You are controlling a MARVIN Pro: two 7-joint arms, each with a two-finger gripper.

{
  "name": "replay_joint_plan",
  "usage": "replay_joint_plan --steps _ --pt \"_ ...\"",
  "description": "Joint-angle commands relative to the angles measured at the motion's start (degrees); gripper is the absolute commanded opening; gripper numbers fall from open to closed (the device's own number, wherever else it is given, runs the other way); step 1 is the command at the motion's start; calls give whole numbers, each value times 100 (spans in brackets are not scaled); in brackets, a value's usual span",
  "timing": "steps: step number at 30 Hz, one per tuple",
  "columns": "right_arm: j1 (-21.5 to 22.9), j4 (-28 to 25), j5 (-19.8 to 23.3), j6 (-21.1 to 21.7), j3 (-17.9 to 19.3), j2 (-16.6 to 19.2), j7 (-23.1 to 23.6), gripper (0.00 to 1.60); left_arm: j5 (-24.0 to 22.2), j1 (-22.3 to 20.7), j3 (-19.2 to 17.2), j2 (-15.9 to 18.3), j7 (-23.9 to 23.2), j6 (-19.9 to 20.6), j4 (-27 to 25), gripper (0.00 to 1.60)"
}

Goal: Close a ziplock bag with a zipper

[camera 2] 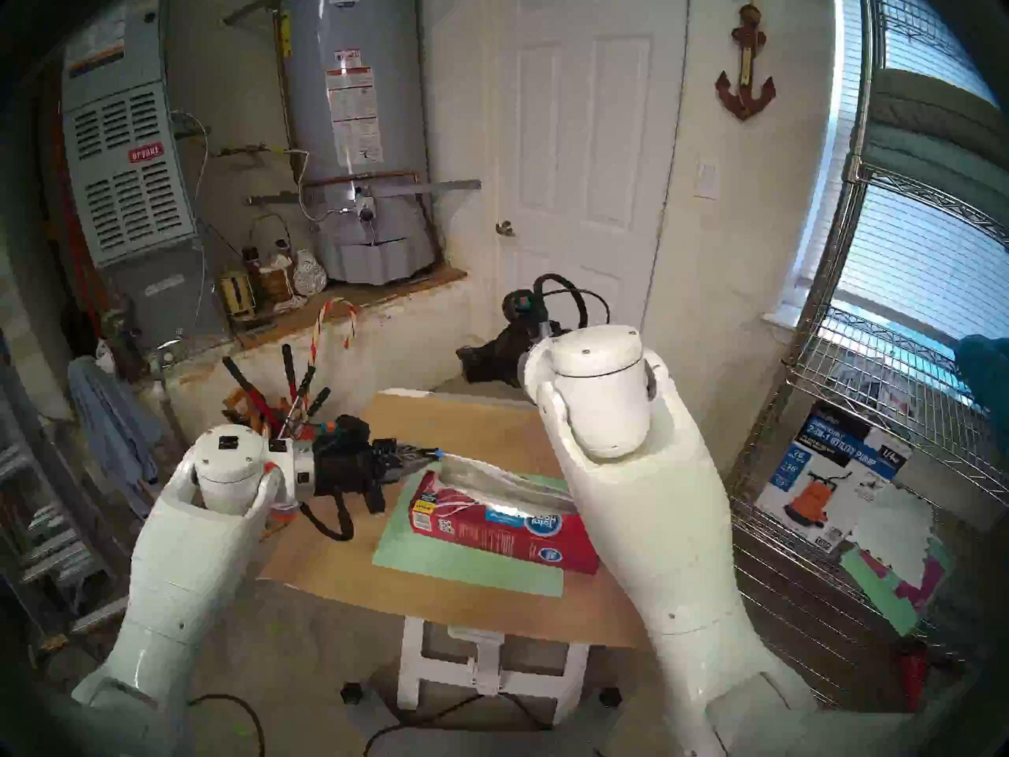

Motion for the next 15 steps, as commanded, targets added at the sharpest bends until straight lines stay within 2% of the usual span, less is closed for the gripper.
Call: replay_joint_plan --steps 1,8,10,15 --pt "75 -280 73 -17 -312 310 320 160 -114 -138 -56 47 -154 67 -106 0" --pt "159 -232 29 -17 -720 425 433 160 -129 -145 -66 66 -291 136 -82 0" --pt "127 -153 -101 -17 -960 395 312 160 -122 -142 -87 54 -287 124 -68 0" --pt "175 -3 -227 -17 -1136 390 218 160 -106 -124 -137 71 -281 117 -71 0"
